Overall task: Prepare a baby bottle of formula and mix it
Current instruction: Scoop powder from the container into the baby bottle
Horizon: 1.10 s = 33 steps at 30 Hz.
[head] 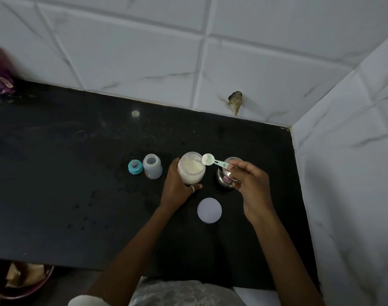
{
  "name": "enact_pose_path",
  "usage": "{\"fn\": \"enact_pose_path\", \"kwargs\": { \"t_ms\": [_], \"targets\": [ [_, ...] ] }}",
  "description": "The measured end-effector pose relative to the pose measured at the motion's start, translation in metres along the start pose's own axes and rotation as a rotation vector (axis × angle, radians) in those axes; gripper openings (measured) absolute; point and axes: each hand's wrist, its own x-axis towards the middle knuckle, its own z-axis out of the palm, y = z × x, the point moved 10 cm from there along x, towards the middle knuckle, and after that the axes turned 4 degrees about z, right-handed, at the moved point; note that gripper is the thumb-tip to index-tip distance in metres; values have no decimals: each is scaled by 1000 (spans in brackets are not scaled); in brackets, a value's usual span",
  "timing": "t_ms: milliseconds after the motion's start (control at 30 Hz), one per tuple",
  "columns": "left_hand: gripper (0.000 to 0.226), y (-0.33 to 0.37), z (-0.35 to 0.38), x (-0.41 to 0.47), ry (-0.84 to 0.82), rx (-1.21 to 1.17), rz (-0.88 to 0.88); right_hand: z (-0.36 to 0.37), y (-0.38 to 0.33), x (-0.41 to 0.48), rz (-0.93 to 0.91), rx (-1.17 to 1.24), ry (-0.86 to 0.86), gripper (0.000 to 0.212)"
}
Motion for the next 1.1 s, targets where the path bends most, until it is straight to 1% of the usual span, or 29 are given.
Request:
{"fn": "enact_pose_path", "kwargs": {
  "t_ms": [33, 133, 200, 333, 467, 567, 633, 700, 800, 867, 967, 1100],
  "targets": [
    [96, -1, -2, -1, 3, 13, -11, 1, 0, 1, -1, 3, -1, 16],
    [109, -9, -7, -8, -1, 82, -69, 5, 2, 2, 0, 28, -5, 15],
    [108, -12, -14, -16, -10, 135, -106, 9, 3, 1, 7, 41, -5, 14],
    [87, -15, -36, -38, 10, 171, -124, 19, 5, -2, 9, 47, -14, 15],
    [64, -20, -69, -53, 76, 165, -127, 28, 9, -7, 22, 62, -12, 16],
    [58, -23, -99, -54, 169, 132, -131, 35, 14, -12, 36, 63, -10, 15],
    [62, -23, -115, -48, 202, 94, -114, 42, 18, -17, 45, 67, -17, 16],
    [71, -21, -125, -38, 191, 77, -92, 52, 24, -22, 62, 86, -30, 16],
    [90, -20, -131, -23, 135, 85, -72, 67, 35, -30, 93, 134, -40, 16],
    [97, -18, -129, -15, 80, 85, -57, 74, 41, -34, 111, 143, -40, 15],
    [99, -17, -124, -5, 25, 104, -31, 79, 45, -39, 122, 120, -41, 14],
    [96, -20, -117, 3, -19, 96, -33, 73, 47, -45, 118, 148, -12, 14]
  ]
}}
